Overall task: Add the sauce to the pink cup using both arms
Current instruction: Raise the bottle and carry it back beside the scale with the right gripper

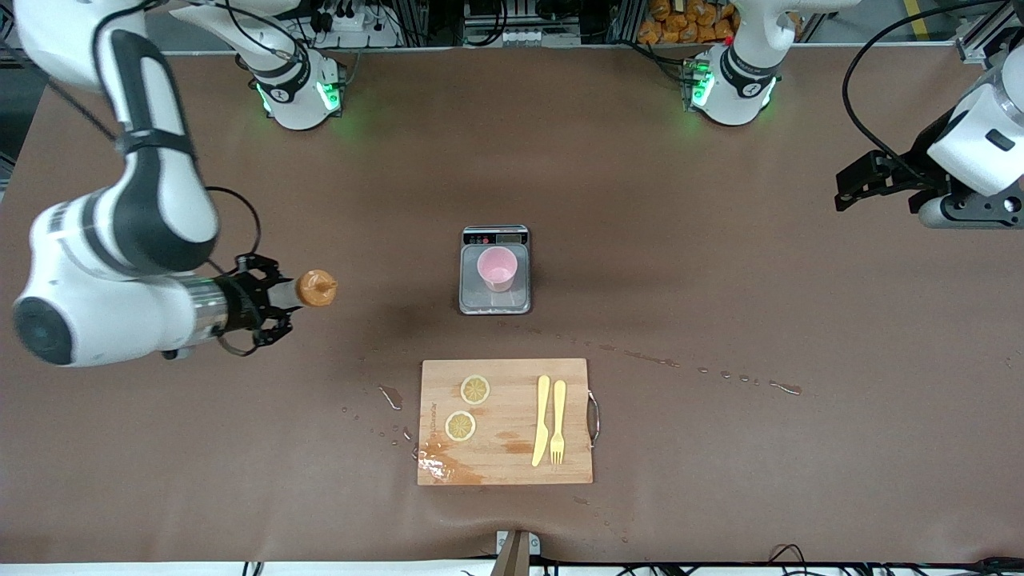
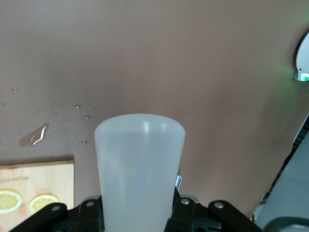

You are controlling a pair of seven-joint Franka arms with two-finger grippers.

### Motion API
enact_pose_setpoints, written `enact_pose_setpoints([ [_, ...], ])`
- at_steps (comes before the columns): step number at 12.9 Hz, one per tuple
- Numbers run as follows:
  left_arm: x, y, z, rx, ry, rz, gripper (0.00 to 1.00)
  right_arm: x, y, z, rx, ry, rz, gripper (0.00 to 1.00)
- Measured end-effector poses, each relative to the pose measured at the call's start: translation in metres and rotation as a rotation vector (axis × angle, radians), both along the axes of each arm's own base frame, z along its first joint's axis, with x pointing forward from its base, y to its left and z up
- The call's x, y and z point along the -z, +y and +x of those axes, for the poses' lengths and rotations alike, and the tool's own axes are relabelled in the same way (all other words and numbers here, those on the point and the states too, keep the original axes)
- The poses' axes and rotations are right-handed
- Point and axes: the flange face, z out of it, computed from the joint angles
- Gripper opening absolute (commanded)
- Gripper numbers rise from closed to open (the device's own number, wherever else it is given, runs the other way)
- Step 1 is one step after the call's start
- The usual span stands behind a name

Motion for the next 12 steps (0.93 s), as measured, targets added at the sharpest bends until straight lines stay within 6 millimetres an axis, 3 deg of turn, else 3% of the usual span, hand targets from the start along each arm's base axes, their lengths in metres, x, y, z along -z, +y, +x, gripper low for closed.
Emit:
enact_pose_setpoints([
  [2,0.0,0.0,0.0,0.058,-0.001,0.003,1.0,0.009,-0.05,0.003,-0.013,-0.025,0.135,0.0],
  [4,0.0,0.001,0.0,0.078,-0.002,0.003,1.0,0.031,-0.099,0.001,-0.037,-0.051,0.25,0.0],
  [7,0.0,0.0,0.0,0.08,-0.002,0.003,1.0,0.078,-0.16,-0.009,-0.045,-0.075,0.395,0.0],
  [12,0.0,0.0,0.0,0.08,-0.002,0.003,1.0,0.166,-0.236,-0.031,-0.082,-0.154,0.604,0.0],
])
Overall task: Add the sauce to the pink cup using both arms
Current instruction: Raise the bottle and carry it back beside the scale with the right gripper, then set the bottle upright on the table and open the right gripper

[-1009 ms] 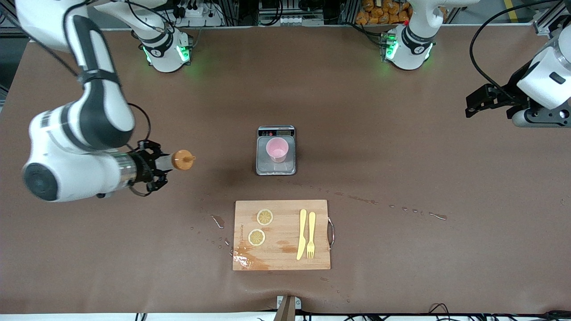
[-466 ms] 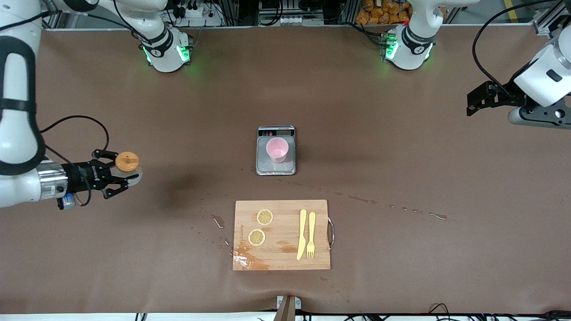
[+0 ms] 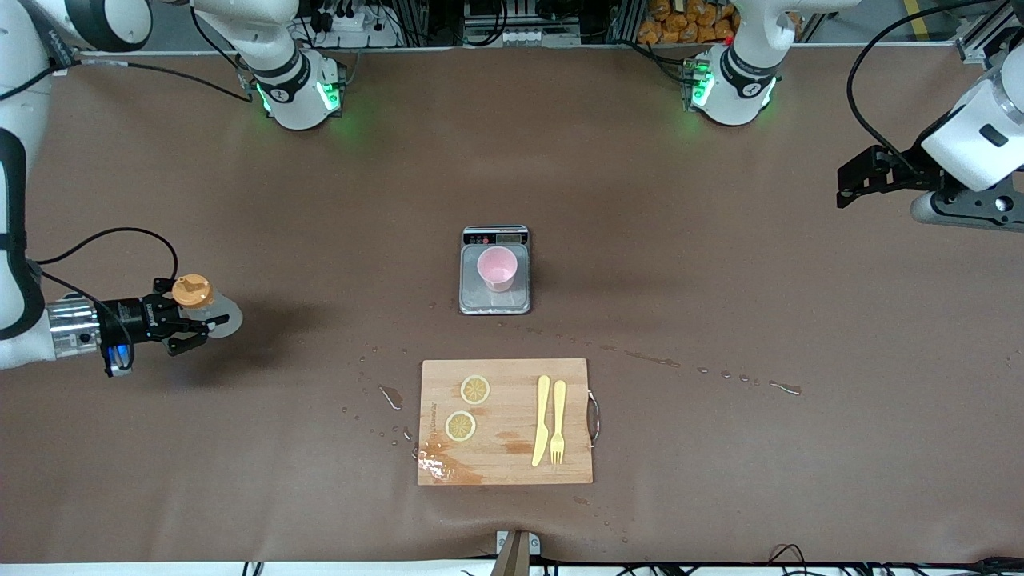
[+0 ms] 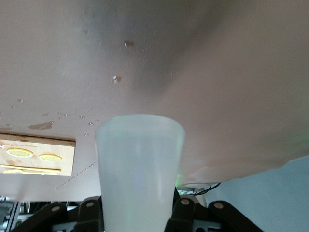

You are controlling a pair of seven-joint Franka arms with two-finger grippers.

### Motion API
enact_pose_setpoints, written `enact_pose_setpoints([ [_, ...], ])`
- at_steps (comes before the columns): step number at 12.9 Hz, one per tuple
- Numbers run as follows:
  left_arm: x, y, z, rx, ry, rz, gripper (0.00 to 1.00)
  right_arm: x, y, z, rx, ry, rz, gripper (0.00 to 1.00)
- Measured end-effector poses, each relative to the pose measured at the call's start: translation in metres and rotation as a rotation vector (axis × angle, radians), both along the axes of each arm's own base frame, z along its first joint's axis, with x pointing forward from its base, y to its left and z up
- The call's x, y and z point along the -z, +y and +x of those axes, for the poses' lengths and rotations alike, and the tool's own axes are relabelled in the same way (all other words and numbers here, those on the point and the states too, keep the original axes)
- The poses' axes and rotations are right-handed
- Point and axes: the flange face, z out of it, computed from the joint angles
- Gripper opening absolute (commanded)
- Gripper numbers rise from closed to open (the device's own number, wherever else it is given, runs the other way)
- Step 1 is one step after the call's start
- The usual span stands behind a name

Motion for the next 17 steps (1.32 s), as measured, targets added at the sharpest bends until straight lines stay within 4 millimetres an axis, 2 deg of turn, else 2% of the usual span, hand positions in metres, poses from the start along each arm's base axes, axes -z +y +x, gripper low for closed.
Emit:
enact_pose_setpoints([
  [4,0.0,0.0,0.0,-0.001,0.0,0.0,1.0,0.072,-0.053,-0.027,-0.002,-0.064,0.124,0.0],
  [7,0.0,0.001,0.0,-0.002,0.0,0.0,1.0,0.1,-0.082,-0.045,0.02,-0.082,0.162,0.0],
  [8,0.0,0.001,0.0,-0.002,0.0,0.0,1.0,0.105,-0.09,-0.05,0.031,-0.083,0.168,0.04],
  [9,0.0,0.001,0.0,-0.002,0.0,0.0,1.0,0.11,-0.095,-0.053,0.038,-0.082,0.172,0.1],
  [10,0.0,0.001,0.0,-0.002,-0.001,0.0,1.0,0.114,-0.097,-0.055,0.042,-0.079,0.175,0.21],
  [11,-0.001,0.001,0.0,-0.002,-0.001,0.0,1.0,0.118,-0.096,-0.056,0.043,-0.075,0.176,0.59],
  [12,-0.001,0.001,0.0,-0.002,-0.001,0.0,1.0,0.122,-0.095,-0.056,0.046,-0.076,0.172,0.91],
  [13,-0.001,0.001,0.0,-0.002,-0.002,0.0,1.0,0.126,-0.095,-0.055,0.051,-0.079,0.165,1.0],
  [17,-0.002,0.001,0.0,-0.003,-0.003,0.0,1.0,0.124,-0.091,-0.049,0.046,-0.091,0.165,1.0],
])
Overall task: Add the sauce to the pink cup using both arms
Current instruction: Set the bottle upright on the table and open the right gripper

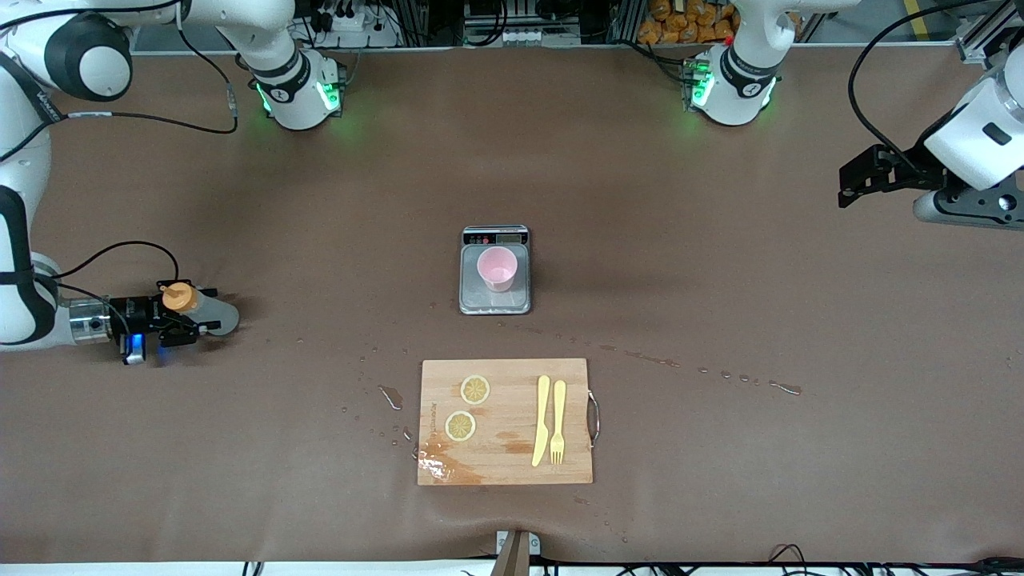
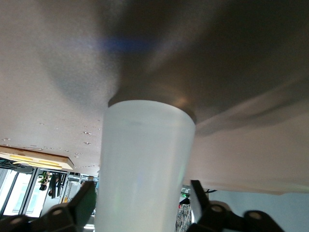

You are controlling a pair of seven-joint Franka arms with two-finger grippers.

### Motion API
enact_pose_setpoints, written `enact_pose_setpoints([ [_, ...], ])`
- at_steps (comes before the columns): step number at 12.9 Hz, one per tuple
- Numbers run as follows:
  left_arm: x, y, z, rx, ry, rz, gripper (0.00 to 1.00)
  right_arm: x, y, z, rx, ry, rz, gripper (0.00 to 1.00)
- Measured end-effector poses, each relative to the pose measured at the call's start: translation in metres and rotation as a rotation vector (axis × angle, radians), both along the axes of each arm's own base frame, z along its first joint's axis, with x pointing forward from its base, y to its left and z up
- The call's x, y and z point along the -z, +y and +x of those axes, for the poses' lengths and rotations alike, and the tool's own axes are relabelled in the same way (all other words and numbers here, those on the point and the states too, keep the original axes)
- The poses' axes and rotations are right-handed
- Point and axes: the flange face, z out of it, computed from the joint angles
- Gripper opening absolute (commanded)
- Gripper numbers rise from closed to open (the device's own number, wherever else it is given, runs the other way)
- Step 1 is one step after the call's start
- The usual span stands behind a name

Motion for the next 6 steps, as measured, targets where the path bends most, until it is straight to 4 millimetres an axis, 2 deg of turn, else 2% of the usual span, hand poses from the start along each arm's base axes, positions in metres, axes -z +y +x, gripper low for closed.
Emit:
enact_pose_setpoints([
  [3,0.0,0.0,0.0,0.0,0.0,0.0,1.0,-0.018,-0.012,0.012,0.003,-0.042,-0.032,1.0],
  [6,0.0,0.0,0.0,0.0,0.0,0.0,1.0,-0.055,-0.034,0.032,-0.028,-0.108,-0.126,1.0],
])
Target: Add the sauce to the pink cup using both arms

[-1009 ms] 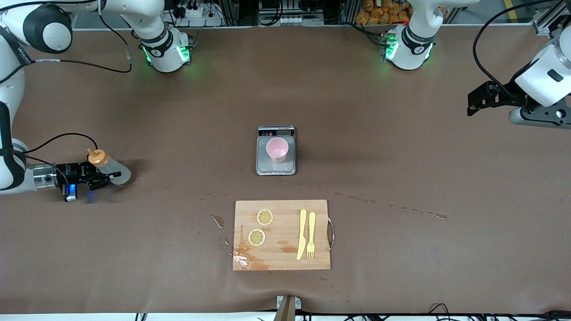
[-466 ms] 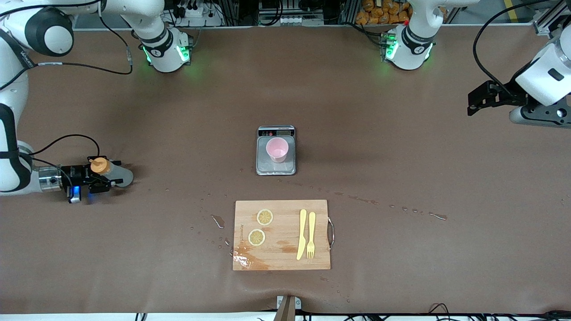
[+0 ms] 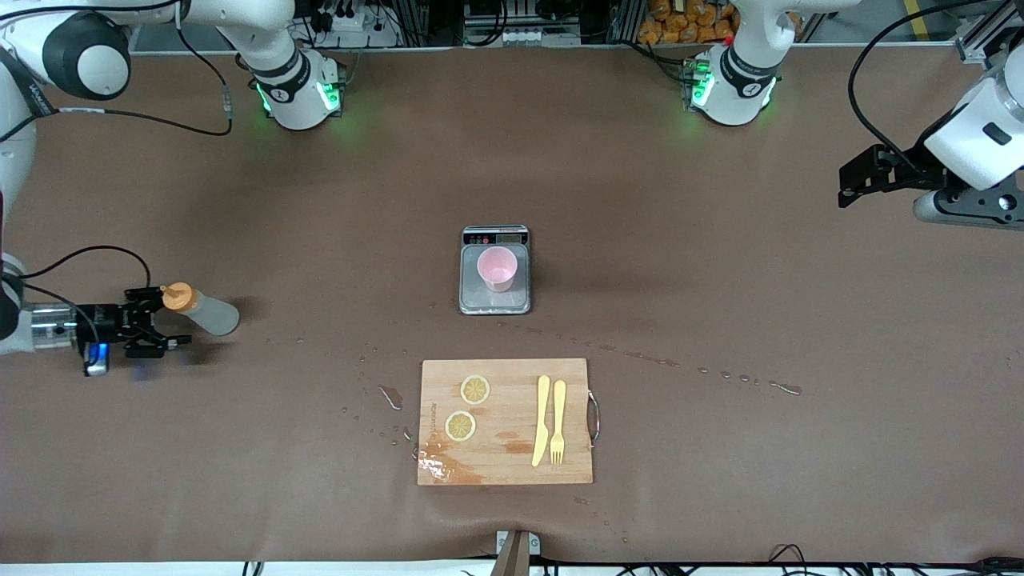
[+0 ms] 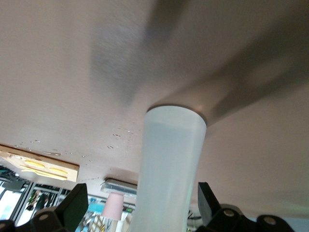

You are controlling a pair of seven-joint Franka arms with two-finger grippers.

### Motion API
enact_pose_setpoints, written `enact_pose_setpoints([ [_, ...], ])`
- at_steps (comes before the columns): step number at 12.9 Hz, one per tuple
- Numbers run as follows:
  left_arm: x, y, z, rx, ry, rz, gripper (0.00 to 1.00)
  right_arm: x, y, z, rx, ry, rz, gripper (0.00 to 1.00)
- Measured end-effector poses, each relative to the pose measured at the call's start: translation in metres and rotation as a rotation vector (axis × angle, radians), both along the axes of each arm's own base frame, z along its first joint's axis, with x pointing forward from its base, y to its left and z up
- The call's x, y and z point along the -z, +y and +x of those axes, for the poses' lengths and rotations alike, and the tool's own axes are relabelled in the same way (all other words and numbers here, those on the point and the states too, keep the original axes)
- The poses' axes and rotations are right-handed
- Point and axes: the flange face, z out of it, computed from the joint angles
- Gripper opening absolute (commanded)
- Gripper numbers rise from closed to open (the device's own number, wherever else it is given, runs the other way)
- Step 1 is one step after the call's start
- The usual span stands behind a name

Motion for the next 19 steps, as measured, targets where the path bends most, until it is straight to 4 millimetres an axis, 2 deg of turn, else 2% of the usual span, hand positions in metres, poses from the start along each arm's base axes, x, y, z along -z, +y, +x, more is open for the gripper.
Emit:
enact_pose_setpoints([
  [4,0.0,0.0,0.0,0.0,0.0,0.0,1.0,-0.054,-0.011,0.02,-0.077,-0.062,-0.119,1.0],
  [6,0.0,0.0,0.0,0.0,0.0,0.0,1.0,-0.092,0.001,0.036,-0.159,-0.097,-0.207,1.0],
  [7,0.0,0.0,0.0,0.0,0.0,0.0,1.0,-0.118,0.019,0.046,-0.213,-0.12,-0.255,1.0],
  [9,0.0,0.0,0.0,0.0,0.0,0.0,1.0,-0.177,0.074,0.065,-0.316,-0.181,-0.338,1.0],
  [11,0.0,0.0,0.0,0.0,0.0,0.0,1.0,-0.231,0.128,0.071,-0.41,-0.236,-0.404,1.0],
  [13,0.0,0.0,0.0,0.0,0.0,0.0,1.0,-0.28,0.172,0.066,-0.477,-0.291,-0.441,1.0],
  [15,0.0,0.0,0.0,0.0,0.0,0.0,1.0,-0.315,0.198,0.055,-0.563,-0.384,-0.479,1.0],
  [17,0.0,0.0,0.0,0.0,0.001,0.0,1.0,-0.333,0.204,0.042,-0.675,-0.548,-0.554,1.0],
  [19,0.0,0.0,0.0,-0.001,0.001,0.0,1.0,-0.345,0.217,0.02,-0.759,-0.668,-0.641,1.0],
])
